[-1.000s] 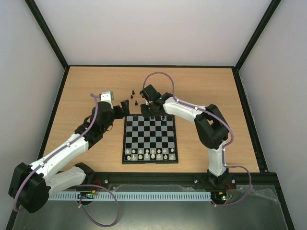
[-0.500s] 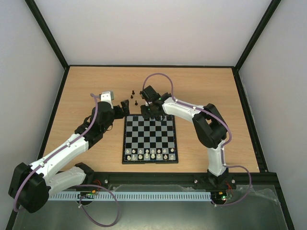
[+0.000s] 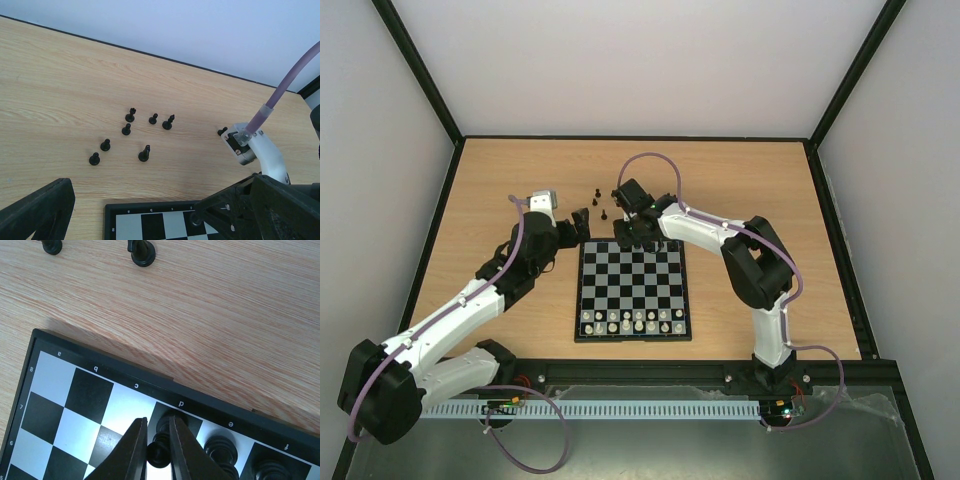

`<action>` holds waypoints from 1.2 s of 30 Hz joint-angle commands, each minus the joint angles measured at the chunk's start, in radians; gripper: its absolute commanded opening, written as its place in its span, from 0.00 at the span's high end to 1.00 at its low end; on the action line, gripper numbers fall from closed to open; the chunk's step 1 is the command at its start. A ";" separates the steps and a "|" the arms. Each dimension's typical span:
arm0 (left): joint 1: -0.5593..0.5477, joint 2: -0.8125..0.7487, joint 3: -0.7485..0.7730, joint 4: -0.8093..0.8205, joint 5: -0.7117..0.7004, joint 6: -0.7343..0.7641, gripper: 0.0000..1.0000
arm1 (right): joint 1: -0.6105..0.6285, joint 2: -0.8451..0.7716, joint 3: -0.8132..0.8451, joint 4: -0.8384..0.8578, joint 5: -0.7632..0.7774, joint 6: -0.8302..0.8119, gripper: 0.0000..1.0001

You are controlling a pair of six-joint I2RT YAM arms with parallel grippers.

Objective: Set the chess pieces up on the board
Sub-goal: Place the chess piece on the chessboard.

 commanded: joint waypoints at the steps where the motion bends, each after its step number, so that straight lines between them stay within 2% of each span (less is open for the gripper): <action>1: 0.000 0.000 0.011 -0.013 -0.014 0.003 0.01 | 0.006 0.014 -0.003 -0.061 0.022 0.005 0.86; 27: 0.001 0.007 0.011 -0.010 -0.009 0.002 0.01 | 0.008 -0.057 -0.040 -0.020 0.028 0.007 0.71; 36: 0.001 0.008 0.010 -0.008 -0.009 0.002 0.01 | 0.009 -0.111 -0.074 0.033 0.009 0.005 0.69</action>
